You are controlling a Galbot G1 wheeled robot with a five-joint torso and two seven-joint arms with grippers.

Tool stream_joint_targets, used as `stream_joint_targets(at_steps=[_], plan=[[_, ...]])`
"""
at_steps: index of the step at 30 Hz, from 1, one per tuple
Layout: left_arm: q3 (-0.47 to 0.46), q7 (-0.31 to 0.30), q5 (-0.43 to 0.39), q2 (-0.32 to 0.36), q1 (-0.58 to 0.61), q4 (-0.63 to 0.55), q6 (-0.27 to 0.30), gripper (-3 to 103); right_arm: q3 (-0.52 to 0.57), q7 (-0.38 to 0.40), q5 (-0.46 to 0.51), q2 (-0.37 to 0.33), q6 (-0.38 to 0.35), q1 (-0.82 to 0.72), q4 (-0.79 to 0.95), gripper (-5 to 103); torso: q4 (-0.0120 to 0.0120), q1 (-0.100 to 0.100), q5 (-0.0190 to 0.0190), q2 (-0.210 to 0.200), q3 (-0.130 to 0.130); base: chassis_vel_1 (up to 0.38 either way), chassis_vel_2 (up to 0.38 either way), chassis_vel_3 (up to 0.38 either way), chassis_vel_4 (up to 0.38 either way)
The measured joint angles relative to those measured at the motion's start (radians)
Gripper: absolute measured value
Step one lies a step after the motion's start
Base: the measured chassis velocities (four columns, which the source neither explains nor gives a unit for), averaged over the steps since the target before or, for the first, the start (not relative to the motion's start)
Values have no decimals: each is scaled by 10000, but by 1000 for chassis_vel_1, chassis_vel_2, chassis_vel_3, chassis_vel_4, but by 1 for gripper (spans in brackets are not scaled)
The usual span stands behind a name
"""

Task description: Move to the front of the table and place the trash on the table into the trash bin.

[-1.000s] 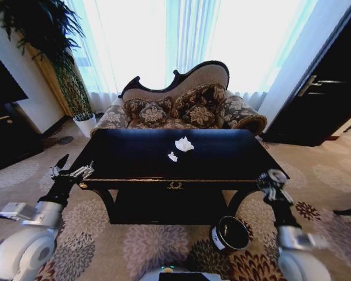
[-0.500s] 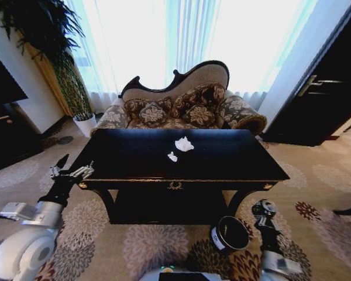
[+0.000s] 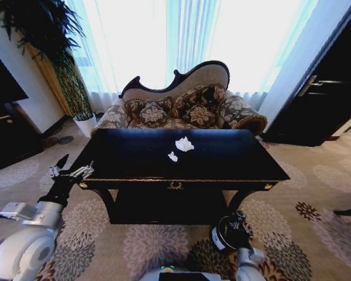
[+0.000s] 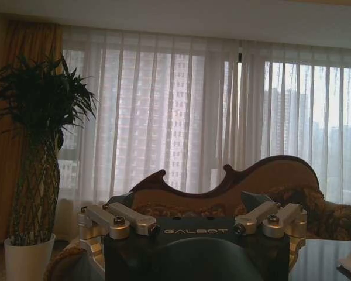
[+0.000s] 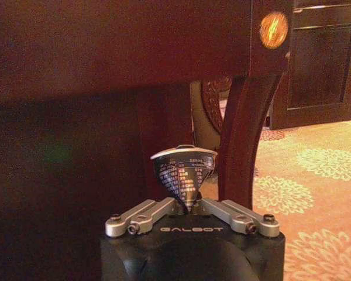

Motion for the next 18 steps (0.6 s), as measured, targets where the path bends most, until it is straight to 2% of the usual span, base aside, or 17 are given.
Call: stream_joint_targets(at_steps=[8,16,18], plan=[[0,0,0,0,0,0,0,100,-267,102,-557,-444,-1,1114,-1896,0,0,0,-1,0,0,0,0,0,0],[0,0,0,0,0,0,0,100,-460,247,-2212,-999,388,2954,-5447,0,2,0,-3,-1,0,0,0,0,0],[0,0,0,0,0,0,1,100,-460,263,-2236,-1001,380,3008,-5526,0,2,1,-4,0,1,0,0,0,0]])
